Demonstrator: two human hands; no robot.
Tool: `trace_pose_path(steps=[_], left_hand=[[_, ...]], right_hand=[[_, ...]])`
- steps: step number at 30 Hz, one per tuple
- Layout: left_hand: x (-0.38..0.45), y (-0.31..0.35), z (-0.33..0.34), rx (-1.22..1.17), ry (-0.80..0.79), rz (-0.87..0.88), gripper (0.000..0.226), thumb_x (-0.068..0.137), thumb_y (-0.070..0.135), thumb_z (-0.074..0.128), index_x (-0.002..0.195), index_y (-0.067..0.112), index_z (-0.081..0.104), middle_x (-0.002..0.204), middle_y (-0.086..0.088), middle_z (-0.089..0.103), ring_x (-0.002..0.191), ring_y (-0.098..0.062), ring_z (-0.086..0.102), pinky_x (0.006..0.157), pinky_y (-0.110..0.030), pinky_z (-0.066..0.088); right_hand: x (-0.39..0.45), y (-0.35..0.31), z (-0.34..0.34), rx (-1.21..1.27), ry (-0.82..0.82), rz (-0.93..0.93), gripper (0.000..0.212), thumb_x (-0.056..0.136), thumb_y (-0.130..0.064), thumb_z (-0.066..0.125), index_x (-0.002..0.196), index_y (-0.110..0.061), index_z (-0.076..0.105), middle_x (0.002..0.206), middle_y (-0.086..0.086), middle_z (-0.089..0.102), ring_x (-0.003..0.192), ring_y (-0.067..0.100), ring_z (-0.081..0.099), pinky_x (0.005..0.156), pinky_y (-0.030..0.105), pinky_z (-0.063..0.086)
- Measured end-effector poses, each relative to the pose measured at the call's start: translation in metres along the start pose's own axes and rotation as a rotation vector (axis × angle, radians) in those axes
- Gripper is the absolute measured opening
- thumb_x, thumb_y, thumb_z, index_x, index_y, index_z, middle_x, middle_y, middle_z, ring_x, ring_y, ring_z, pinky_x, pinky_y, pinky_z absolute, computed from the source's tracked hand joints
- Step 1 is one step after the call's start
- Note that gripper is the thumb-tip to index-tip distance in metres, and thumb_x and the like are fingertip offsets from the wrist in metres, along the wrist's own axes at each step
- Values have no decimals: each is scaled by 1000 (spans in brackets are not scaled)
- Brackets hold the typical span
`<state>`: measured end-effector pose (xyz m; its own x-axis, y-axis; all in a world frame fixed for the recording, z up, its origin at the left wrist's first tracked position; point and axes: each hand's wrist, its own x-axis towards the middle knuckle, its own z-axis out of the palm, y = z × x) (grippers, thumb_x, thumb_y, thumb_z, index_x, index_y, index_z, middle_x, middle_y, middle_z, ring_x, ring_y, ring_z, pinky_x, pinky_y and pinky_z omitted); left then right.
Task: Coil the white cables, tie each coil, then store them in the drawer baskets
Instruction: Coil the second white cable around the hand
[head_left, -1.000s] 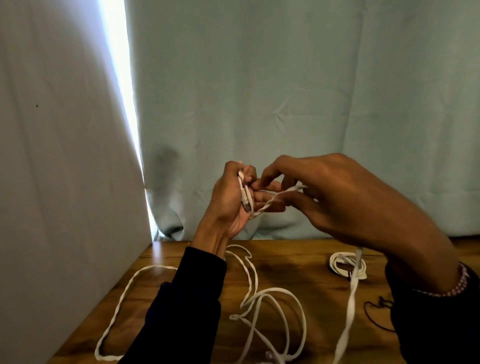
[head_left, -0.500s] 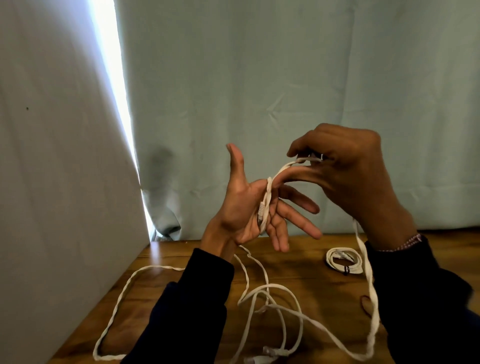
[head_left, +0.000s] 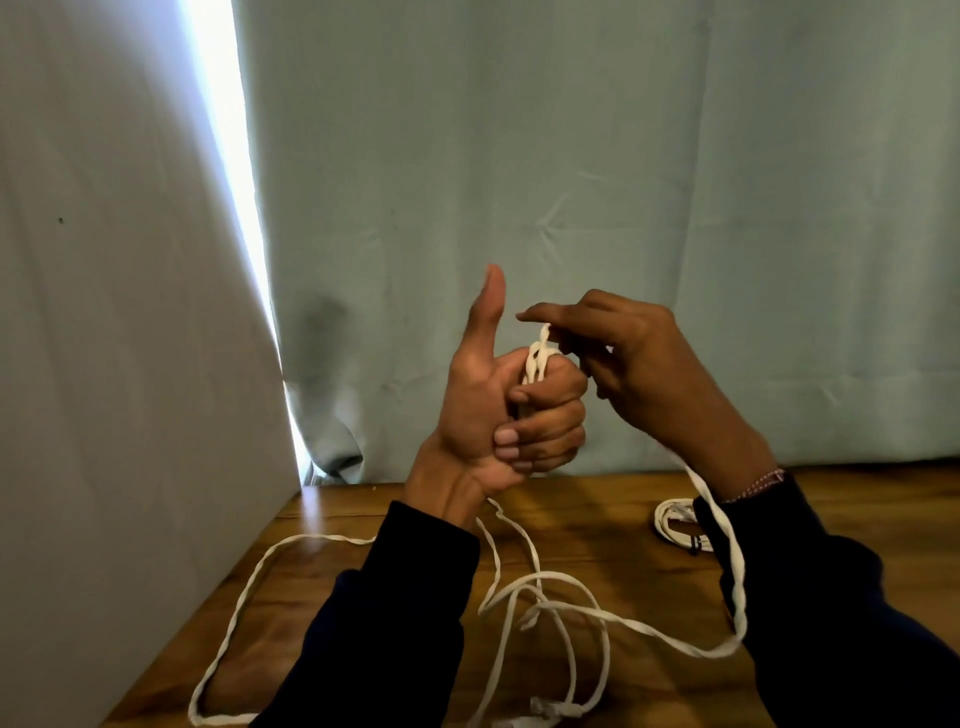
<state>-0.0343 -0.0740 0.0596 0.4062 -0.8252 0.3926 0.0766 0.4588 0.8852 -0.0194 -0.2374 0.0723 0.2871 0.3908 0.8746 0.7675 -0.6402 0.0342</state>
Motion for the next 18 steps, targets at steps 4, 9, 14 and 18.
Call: trace_pose_path(steps=[4, 9, 14, 18], left_hand=[[-4, 7, 3, -1, 0, 59, 72, 69, 85, 45, 57, 19, 18, 46, 3, 8, 37, -13, 5, 41, -29, 3], [-1, 7, -9, -14, 128, 141, 64, 89, 55, 60, 56, 20, 17, 45, 2, 9, 37, -12, 5, 42, -27, 3], [4, 2, -25, -25, 312, 205, 53, 103, 28, 35, 53, 26, 19, 41, 5, 11, 32, -10, 10, 35, -16, 13], [4, 3, -25, -42, 370, 238, 48, 95, 26, 37, 52, 27, 18, 42, 5, 9, 33, -11, 7, 37, -17, 10]], right_hand=[[2, -4, 4, -11, -102, 47, 80, 87, 15, 57, 148, -35, 43, 91, -5, 60, 75, 0, 56, 73, 9, 46], [-1, -20, 18, -27, -492, 231, 61, 95, 2, 53, 144, -33, 41, 98, 10, 67, 83, 26, 65, 75, 34, 52], [-1, -35, 17, -19, -802, 420, 28, 98, -1, 51, 83, -23, 51, 76, -12, 49, 61, 7, 51, 54, 13, 40], [-1, -43, 4, 84, -954, 522, 17, 105, -17, 47, 121, -12, 50, 84, -5, 63, 72, 15, 70, 67, 24, 58]])
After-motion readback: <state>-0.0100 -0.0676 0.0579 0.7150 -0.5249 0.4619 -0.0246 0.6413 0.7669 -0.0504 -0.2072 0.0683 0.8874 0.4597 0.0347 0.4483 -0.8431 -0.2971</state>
